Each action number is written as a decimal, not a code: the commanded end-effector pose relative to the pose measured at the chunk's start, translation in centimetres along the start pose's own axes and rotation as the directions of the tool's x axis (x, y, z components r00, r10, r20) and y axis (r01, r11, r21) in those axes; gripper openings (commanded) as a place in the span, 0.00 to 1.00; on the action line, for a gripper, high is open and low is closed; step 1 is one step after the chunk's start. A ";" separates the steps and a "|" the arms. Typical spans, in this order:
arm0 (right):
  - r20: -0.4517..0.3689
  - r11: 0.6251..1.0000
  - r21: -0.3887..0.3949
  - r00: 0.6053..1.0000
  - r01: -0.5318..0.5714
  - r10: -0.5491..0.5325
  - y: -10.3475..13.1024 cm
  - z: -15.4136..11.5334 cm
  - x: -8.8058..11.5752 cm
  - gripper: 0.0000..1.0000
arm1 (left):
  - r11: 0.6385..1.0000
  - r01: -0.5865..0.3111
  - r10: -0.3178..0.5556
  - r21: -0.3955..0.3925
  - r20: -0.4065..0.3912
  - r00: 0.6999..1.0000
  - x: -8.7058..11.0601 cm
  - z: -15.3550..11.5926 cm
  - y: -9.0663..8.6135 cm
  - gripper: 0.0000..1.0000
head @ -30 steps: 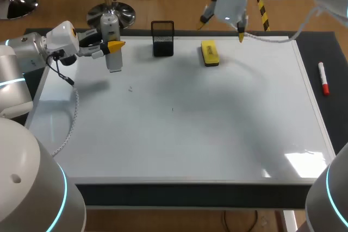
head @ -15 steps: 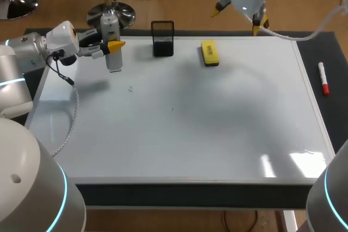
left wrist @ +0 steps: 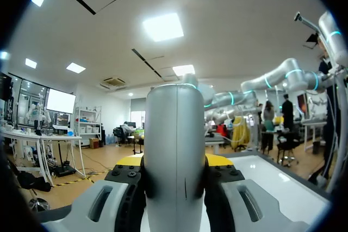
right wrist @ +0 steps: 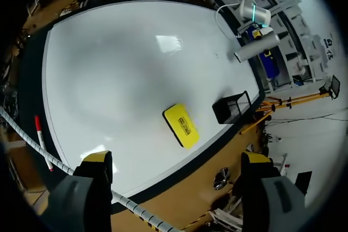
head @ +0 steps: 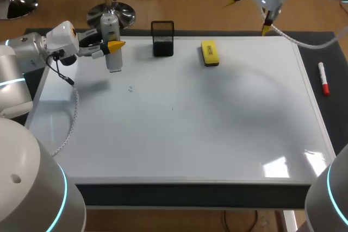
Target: Pick up the inspection probe, press it on each red-marked spot on the whiteboard one by one, put down the probe, pick up the eraser, and wipe off all the red marks.
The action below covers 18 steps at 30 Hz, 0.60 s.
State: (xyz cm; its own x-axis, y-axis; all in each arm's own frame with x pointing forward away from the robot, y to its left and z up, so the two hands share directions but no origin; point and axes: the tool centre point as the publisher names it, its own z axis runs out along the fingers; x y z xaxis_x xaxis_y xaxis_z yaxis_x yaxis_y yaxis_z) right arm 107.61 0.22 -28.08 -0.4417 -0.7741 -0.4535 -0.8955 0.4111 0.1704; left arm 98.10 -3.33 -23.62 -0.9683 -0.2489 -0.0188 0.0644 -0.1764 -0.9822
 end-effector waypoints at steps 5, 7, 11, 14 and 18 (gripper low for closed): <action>0.133 0.999 -0.031 0.990 -0.040 0.044 -0.2 -1.5 1.6 1.00 | 1.000 -0.002 0.002 0.002 0.000 1.000 0.0 0.0 0.0 0.00; 0.142 0.996 -0.058 0.987 -0.066 0.074 -0.3 -1.7 1.7 1.00 | 1.000 -0.002 0.002 0.002 0.000 1.000 0.0 0.0 0.0 0.00; 0.159 0.992 -0.074 0.980 -0.106 0.116 -0.6 -2.4 2.1 1.00 | 1.000 -0.002 0.002 0.002 0.000 1.000 0.0 0.0 0.0 0.00; 0.165 0.990 -0.080 0.978 -0.114 0.126 -0.5 -3.0 2.3 1.00 | 1.000 -0.002 0.002 0.002 0.000 1.000 0.0 0.0 0.0 0.00; 0.184 0.986 -0.095 0.971 -0.138 0.154 -0.3 -3.9 2.4 1.00 | 1.000 -0.002 0.002 0.002 0.000 1.000 0.0 0.0 0.0 0.00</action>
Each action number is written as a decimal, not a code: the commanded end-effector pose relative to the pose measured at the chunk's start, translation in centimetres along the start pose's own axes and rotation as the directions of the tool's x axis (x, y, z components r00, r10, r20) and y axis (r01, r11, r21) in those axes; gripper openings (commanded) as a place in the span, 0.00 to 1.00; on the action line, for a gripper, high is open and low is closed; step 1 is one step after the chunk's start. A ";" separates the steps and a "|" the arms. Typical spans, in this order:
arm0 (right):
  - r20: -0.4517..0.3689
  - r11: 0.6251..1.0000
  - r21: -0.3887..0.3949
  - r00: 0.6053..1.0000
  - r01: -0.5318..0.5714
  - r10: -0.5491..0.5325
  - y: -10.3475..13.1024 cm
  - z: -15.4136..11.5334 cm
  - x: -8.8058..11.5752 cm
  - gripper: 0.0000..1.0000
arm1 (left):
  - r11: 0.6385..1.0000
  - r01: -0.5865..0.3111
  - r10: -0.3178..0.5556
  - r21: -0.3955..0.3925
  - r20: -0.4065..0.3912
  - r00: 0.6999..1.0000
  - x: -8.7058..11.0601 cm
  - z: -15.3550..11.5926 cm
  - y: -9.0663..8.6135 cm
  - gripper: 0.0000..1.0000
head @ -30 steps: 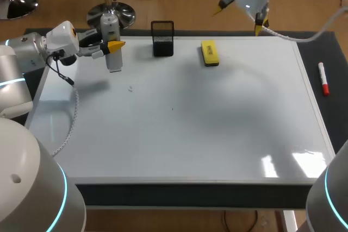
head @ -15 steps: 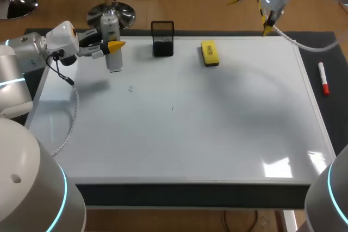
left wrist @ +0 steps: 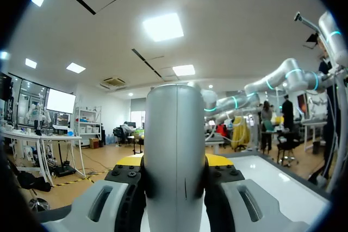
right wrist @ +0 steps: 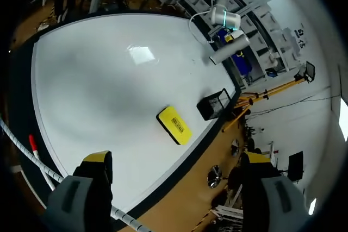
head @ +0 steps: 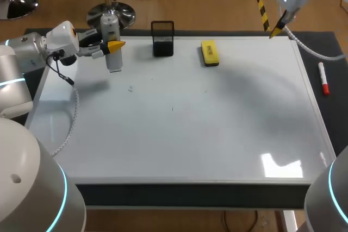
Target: Pick up the inspection probe, press it on each red-marked spot on the whiteboard one by one, put down the probe, pick up the eraser, and wipe off all the red marks.
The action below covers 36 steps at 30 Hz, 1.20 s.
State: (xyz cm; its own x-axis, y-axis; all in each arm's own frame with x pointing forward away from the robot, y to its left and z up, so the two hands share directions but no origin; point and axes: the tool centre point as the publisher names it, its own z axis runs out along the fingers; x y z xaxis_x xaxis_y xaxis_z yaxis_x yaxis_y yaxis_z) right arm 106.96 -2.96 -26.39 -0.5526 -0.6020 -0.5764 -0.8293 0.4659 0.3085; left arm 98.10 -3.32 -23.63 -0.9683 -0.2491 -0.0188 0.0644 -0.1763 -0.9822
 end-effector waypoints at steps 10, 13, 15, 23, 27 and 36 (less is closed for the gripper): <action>0.035 0.996 -0.050 0.997 -0.069 0.071 0.2 -1.5 0.3 1.00 | 1.000 -0.002 0.002 0.002 0.000 1.000 0.0 0.1 0.0 0.00; 0.042 0.996 -0.059 0.996 -0.073 0.076 0.3 -1.6 0.2 1.00 | 1.000 -0.002 0.002 0.002 0.000 1.000 0.0 0.1 0.0 0.00; 0.045 0.995 -0.064 0.996 -0.076 0.079 0.7 -1.7 0.1 1.00 | 1.000 -0.002 0.002 0.002 0.000 1.000 0.0 0.1 0.0 0.00; 0.037 0.996 -0.061 0.997 -0.059 0.061 1.0 -1.7 0.0 1.00 | 1.000 -0.002 0.002 0.002 0.000 1.000 0.0 0.1 0.0 0.00; 0.037 0.996 -0.061 0.997 -0.059 0.061 1.0 -1.7 0.0 1.00 | 1.000 -0.002 0.002 0.002 0.000 1.000 0.0 0.1 0.0 0.00; 0.037 0.996 -0.061 0.997 -0.059 0.061 1.0 -1.7 0.0 1.00 | 1.000 -0.009 0.009 -0.002 -0.017 1.000 -0.3 0.8 -0.4 0.00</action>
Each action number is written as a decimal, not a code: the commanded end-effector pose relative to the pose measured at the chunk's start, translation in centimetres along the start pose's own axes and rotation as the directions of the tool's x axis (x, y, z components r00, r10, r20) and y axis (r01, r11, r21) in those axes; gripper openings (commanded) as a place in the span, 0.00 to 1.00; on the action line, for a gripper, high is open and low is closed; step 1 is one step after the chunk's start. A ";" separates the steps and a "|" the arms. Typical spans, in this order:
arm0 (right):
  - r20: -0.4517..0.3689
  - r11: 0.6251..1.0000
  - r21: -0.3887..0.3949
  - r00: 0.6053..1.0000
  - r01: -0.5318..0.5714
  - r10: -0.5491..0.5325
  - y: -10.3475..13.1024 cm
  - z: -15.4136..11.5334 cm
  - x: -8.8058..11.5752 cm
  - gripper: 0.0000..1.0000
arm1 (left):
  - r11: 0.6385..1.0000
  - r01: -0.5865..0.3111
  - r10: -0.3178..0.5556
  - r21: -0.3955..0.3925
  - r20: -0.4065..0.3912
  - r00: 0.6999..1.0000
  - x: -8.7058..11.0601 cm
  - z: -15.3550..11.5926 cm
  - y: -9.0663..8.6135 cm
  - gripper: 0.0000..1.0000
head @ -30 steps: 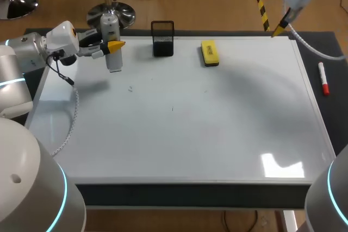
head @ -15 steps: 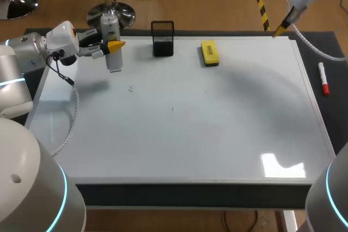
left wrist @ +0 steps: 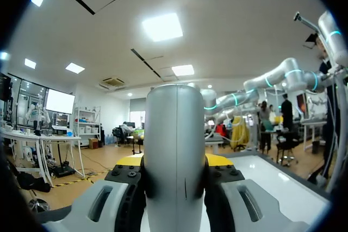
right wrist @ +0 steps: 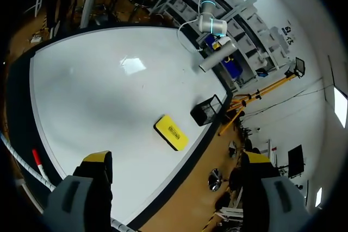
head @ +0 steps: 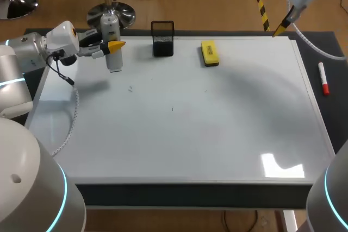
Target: Pick up the inspection probe, press it on each red-marked spot on the whiteboard one by one, put down the probe, pick up the eraser, and wipe off all the red marks.
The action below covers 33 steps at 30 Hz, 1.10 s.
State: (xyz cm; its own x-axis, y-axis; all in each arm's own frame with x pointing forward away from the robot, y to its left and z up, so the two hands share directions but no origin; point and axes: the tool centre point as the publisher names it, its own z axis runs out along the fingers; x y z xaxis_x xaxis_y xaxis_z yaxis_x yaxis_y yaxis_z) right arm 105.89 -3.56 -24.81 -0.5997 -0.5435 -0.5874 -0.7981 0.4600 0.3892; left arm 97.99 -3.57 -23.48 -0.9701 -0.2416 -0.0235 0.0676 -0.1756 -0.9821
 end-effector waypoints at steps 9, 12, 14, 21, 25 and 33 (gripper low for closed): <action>-0.006 1.000 0.001 1.000 0.002 -0.002 -0.1 -0.1 -0.1 1.00 | 0.999 -0.039 0.041 0.025 -0.055 0.998 -1.9 2.6 -1.7 0.00; -0.006 1.000 0.001 1.000 0.002 -0.002 -0.1 -0.1 -0.1 1.00 | 0.998 -0.055 0.058 0.038 -0.081 0.995 -2.6 3.9 -2.4 0.00; -0.006 1.000 0.001 1.000 0.002 -0.002 -0.1 -0.1 -0.1 1.00 | 0.997 -0.067 0.070 0.039 -0.095 0.993 -3.0 4.7 -2.8 0.00; -0.006 1.000 0.001 1.000 0.002 -0.002 -0.1 -0.1 -0.1 1.00 | 0.995 -0.086 0.094 0.053 -0.158 0.983 -4.1 7.3 -3.7 0.00; -0.006 1.000 0.001 1.000 0.002 -0.002 -0.1 -0.1 -0.1 1.00 | 0.994 -0.086 0.097 0.062 -0.186 0.978 -4.8 8.5 -4.0 0.00; -0.006 1.000 0.001 1.000 0.002 -0.002 -0.1 -0.1 -0.1 1.00 | 0.994 -0.085 0.100 0.074 -0.222 0.970 -5.8 10.4 -4.2 0.00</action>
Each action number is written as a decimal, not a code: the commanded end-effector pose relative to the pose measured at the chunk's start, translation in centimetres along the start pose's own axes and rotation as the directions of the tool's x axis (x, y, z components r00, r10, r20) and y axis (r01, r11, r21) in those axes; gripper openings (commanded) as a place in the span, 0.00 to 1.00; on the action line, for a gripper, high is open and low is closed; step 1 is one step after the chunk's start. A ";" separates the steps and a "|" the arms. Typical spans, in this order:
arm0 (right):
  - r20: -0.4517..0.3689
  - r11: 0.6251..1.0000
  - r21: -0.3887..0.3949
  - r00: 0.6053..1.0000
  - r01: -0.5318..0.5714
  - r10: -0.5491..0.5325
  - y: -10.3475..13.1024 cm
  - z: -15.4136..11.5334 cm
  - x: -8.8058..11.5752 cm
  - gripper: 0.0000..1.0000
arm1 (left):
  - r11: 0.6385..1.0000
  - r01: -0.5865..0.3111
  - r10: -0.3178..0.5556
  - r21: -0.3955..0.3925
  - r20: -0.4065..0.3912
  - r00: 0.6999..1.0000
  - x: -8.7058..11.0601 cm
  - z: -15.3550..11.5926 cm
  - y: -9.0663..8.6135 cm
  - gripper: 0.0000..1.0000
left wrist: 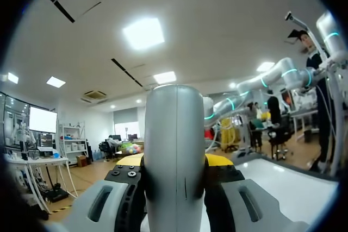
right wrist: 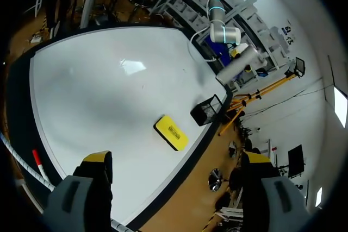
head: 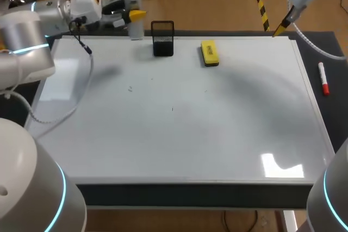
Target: Pick up the inspection probe, press it on each red-marked spot on the whiteboard one by one, put down the probe, pick up the eraser, and wipe off all the red marks.
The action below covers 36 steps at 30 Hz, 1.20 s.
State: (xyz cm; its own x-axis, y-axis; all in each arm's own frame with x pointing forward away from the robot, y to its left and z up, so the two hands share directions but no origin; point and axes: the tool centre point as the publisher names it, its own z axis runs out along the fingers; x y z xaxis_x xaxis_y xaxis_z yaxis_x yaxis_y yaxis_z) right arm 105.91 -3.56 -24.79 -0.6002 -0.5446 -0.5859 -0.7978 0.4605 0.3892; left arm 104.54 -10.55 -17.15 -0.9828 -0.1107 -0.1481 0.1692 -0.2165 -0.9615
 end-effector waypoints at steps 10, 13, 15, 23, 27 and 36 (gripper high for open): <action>-0.004 1.000 0.001 1.000 0.002 -0.002 -0.1 0.0 0.0 1.00 | 1.000 0.009 -0.005 0.030 -0.147 0.989 -2.8 3.2 1.0 0.00; -0.004 1.000 0.001 1.000 0.002 -0.002 -0.1 0.0 0.0 1.00 | 0.999 0.006 0.000 0.033 -0.181 0.984 -3.4 4.2 1.2 0.00; -0.004 1.000 0.001 1.000 0.002 -0.002 -0.1 0.0 0.0 1.00 | 0.999 0.008 -0.001 0.037 -0.187 0.982 -3.7 4.6 1.3 0.00; -0.004 1.000 0.001 1.000 0.002 -0.002 -0.1 0.0 0.0 1.00 | 0.999 0.022 -0.013 0.042 -0.215 0.976 -4.8 6.1 2.4 0.00; -0.004 1.000 0.001 1.000 0.002 -0.002 -0.1 0.0 0.0 1.00 | 0.999 0.030 -0.020 0.042 -0.219 0.975 -5.3 6.4 3.0 0.00; -0.004 1.000 0.001 1.000 0.002 -0.002 -0.1 0.0 0.0 1.00 | 0.998 0.047 -0.034 0.052 -0.230 0.973 -6.1 7.3 4.3 0.00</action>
State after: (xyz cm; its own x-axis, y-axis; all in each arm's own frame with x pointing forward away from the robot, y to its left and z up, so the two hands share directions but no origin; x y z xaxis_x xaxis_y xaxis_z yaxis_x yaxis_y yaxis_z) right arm 105.92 -3.56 -24.79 -0.6003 -0.5443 -0.5860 -0.7977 0.4602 0.3897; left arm 110.88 -17.42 -18.17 -0.9900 0.0188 -0.1399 0.1304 -0.2578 -0.9574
